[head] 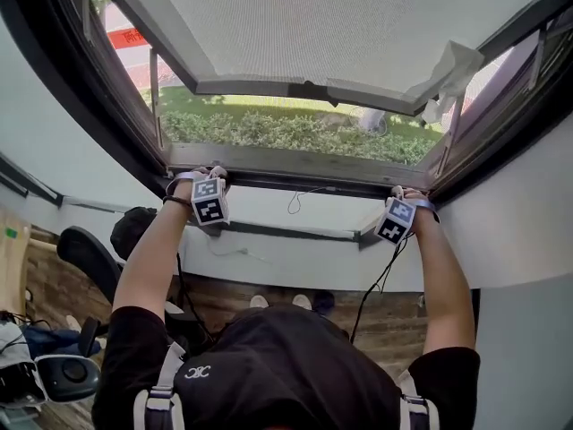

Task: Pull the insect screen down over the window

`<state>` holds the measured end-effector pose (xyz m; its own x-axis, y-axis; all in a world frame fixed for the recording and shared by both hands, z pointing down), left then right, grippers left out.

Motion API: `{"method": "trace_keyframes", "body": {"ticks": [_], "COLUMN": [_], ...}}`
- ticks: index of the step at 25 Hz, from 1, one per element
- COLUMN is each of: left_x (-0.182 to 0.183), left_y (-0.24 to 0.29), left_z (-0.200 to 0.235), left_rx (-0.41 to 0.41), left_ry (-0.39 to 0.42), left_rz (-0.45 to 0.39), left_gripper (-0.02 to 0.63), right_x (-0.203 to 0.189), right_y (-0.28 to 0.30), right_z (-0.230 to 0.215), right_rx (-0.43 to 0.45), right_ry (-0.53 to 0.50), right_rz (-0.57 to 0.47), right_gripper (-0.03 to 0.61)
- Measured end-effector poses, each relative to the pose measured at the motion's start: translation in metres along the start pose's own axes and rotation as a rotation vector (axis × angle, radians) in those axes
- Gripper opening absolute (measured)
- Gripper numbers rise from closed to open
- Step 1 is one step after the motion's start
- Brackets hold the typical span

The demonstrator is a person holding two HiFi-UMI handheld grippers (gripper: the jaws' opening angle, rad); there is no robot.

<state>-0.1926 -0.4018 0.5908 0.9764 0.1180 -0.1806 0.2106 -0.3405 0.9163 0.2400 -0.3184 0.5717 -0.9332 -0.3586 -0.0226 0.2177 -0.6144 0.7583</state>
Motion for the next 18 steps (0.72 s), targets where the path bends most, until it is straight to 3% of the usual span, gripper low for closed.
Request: {"method": "trace_keyframes", "body": {"ticks": [10, 15, 18], "left_x": [0.003, 0.007, 0.005], "left_y": [0.002, 0.003, 0.003], "left_z": [0.004, 0.001, -0.004], "left_rx": [-0.020, 0.050, 0.091], "left_ry": [0.044, 0.065, 0.049], "left_rz": [0.026, 0.051, 0.039], "left_gripper": [0.021, 0.021, 0.021], "right_x": [0.000, 0.004, 0.002], "right_y": [0.004, 0.008, 0.010], "right_z": [-0.004, 0.009, 0.014], "right_rx": [0.017, -0.112, -0.157], "right_ry": [-0.054, -0.192, -0.178], "right_rz": [-0.018, 0.050, 0.062], "right_gripper": [0.026, 0.023, 0.023]}}
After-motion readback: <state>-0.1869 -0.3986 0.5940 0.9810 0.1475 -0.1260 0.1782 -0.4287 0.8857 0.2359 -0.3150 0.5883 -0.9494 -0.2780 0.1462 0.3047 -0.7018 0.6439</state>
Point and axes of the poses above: the fingertips, and each gripper's own axes: y forward along the fingers, z to its left, x out of its top, the point moved 10 cm from there along -y, backward along the fingers, and after that the axes turned 7 degrees about -x, right-handed, at the moved point
